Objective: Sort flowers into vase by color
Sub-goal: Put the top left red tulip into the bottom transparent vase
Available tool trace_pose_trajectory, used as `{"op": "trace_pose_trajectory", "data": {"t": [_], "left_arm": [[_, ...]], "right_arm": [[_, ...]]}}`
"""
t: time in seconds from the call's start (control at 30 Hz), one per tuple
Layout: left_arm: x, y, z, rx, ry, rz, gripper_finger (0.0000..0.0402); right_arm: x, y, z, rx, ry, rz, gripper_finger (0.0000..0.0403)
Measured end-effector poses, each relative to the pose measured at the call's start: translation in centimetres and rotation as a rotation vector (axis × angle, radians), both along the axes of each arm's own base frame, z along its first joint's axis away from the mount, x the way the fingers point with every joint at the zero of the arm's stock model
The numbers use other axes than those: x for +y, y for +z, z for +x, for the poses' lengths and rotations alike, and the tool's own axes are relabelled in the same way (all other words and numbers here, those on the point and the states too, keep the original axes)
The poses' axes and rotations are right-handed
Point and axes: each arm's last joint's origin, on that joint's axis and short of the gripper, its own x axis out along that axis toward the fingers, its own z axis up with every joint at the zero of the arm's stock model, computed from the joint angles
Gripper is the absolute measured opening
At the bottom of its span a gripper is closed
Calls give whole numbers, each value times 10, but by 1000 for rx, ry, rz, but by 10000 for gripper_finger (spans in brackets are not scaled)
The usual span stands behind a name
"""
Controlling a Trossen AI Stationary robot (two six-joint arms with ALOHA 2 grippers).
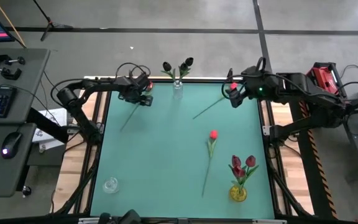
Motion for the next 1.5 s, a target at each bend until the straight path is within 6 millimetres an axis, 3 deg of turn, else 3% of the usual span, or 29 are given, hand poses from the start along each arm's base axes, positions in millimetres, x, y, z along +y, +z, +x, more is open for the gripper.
{"op": "trace_pose_trajectory", "data": {"t": [0.3, 0.4, 0.57, 0.67, 0.8, 0.97, 1.2, 1.33, 1.5], "left_arm": [[12, 0, -6, -18, -81, 16, 185], [12, 0, -7, -12, -109, 5, 141], [10, 1, -5, -41, -161, -21, 19], [7, 7, -3, -61, -191, -5, 14], [-1, 35, -2, -127, -235, 85, 4], [-30, 90, -6, -282, -258, 229, 2], [-99, 164, -25, -574, -287, 430, 1], [-138, 191, -43, -724, -323, 512, 1], [-177, 211, -65, -878, -440, 548, 0]], "right_arm": [[1, 0, 1, -60, -34, 70, 343], [1, 1, 2, -98, -69, 99, 343], [0, 3, 3, -162, -118, 141, 343], [1, 3, 4, -177, -126, 152, 343], [1, 3, 4, -180, -126, 154, 343], [1, 3, 4, -179, -126, 153, 343], [2, 3, 4, -157, -92, 144, 343], [3, 2, 4, -123, -12, 144, 343], [4, 3, 5, -114, 37, 146, 343]]}}
